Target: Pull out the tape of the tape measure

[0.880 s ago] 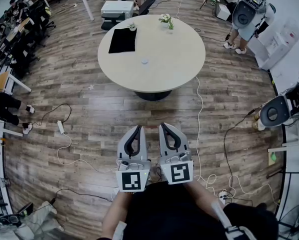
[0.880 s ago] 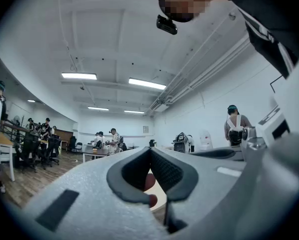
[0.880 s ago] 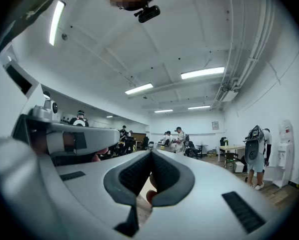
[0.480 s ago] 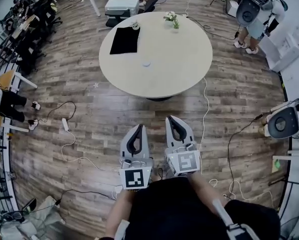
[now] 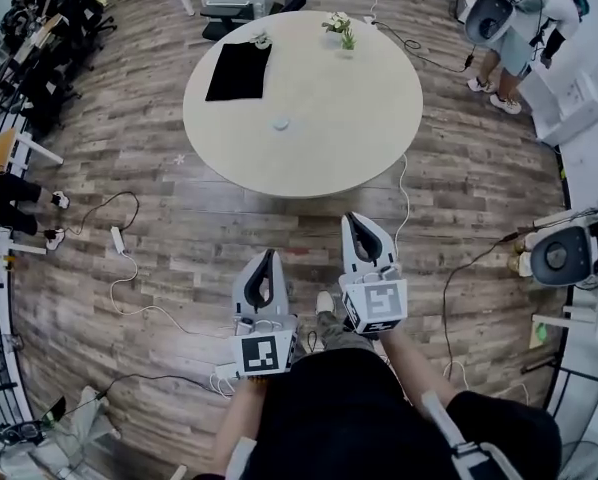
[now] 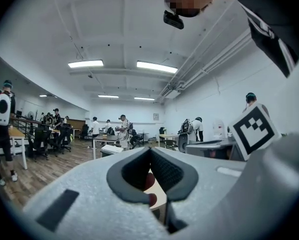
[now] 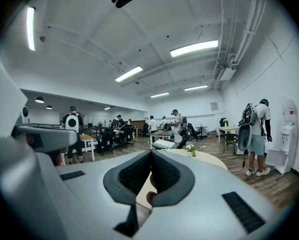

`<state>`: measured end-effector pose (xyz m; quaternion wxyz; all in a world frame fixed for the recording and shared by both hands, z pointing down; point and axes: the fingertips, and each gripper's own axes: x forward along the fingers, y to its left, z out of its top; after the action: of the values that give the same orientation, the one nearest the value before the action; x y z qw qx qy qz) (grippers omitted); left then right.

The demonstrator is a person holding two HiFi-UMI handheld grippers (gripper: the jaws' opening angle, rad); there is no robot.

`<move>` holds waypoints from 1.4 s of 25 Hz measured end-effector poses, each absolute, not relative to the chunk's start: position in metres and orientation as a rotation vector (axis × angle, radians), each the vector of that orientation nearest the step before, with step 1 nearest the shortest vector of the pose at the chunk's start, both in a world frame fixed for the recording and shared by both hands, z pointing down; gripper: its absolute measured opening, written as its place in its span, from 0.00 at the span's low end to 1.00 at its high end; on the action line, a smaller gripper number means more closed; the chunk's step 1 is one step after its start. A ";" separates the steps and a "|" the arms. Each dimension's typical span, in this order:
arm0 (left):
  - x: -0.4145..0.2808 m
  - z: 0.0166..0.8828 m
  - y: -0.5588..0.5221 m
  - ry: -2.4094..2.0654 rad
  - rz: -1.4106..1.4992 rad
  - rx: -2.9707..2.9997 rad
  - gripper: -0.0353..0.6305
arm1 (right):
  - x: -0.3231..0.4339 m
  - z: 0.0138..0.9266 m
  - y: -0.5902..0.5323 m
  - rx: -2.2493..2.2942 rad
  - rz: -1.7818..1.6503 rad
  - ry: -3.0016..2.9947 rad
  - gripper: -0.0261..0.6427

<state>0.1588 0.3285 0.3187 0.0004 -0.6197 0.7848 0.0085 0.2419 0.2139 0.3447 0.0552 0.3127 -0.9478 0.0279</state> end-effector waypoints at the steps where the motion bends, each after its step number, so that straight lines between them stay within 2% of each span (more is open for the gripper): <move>1: 0.156 0.325 0.323 2.472 0.027 -1.962 0.07 | 0.238 0.346 0.214 0.932 0.073 -2.874 0.04; 5: 0.142 0.346 0.299 2.456 0.022 -2.076 0.07 | 0.218 0.352 0.209 0.895 0.028 -2.842 0.04; 19: 0.078 0.319 0.202 2.058 0.215 -2.437 0.07 | 0.143 0.326 0.153 1.111 -0.038 -2.710 0.04; 24: 0.048 0.326 0.182 2.045 0.251 -2.527 0.07 | 0.107 0.327 0.136 1.120 -0.029 -2.711 0.04; 35: 0.019 0.370 0.095 2.032 -0.126 -2.542 0.07 | 0.067 0.366 0.024 1.057 0.110 -2.727 0.04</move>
<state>0.0189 0.0949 0.3696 -0.0576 -0.7793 0.6228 -0.0386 0.0670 0.0244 0.3655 0.1073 0.3592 -0.9263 0.0373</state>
